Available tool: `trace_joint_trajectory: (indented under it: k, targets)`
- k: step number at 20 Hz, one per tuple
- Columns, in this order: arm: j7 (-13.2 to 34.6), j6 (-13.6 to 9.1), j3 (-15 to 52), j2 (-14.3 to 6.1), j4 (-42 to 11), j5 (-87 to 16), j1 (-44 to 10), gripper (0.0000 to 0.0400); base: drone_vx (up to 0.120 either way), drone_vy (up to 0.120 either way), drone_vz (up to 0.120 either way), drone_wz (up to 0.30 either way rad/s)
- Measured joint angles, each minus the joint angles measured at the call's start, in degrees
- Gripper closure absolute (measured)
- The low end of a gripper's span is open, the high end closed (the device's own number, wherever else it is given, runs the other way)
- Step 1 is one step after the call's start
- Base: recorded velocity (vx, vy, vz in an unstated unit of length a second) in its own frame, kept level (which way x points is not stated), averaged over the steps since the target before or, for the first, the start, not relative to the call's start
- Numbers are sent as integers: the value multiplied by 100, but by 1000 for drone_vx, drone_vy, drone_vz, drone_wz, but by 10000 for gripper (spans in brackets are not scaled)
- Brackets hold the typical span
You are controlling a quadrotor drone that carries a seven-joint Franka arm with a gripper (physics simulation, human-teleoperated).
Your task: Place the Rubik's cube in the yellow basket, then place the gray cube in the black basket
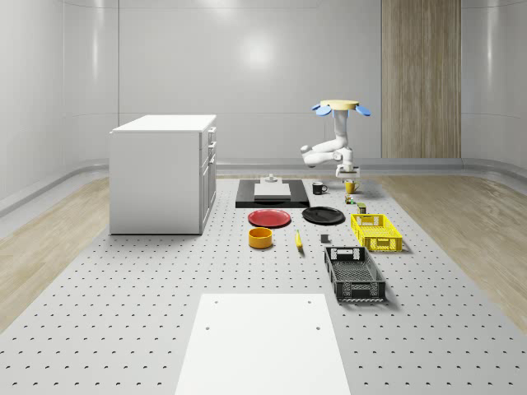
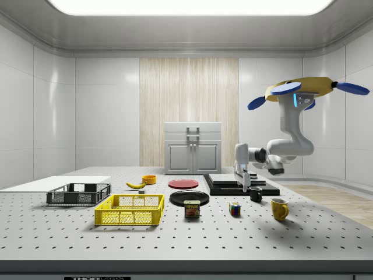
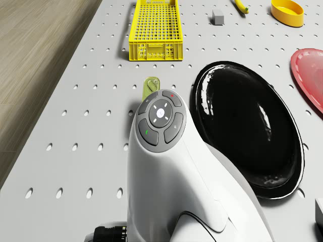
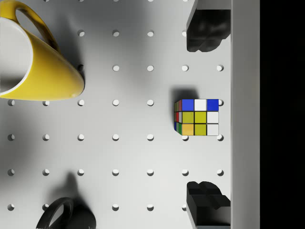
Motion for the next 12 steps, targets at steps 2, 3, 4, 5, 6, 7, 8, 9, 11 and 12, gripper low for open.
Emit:
trace_joint_trajectory:
  k: [2, 3, 4, 5, 6, 7, 8, 9, 11, 12]
  targets:
    - [16, 49, 16, -53, 4, 27, -17, 0, 120, 0, -120, 0]
    - [24, 73, 23, -80, 6, 41, -26, 0, 120, 0, -120, 0]
    - [32, 97, 31, -106, 7, 54, -34, 0, 120, 0, -120, 0]
    - [39, 121, 38, -132, 9, 67, -42, 0, 120, 0, -120, 0]
    - [47, 145, 45, -158, 11, 80, -50, 0, 120, 0, -120, 0]
    - [54, 169, 52, -183, 12, 93, -57, 0, 120, 0, -120, 0]
    - [61, 192, 59, -208, 14, 106, -65, 0, 80, 0, -120, 0]
    - [68, 215, 66, -234, 16, 118, -73, 0, 0, 0, -120, 0]
    - [82, 261, 79, -283, 19, 143, -87, 0, 0, 0, -80, 0]
    - [89, 284, 85, -307, 21, 155, -95, 0, 0, 0, 0, 0]
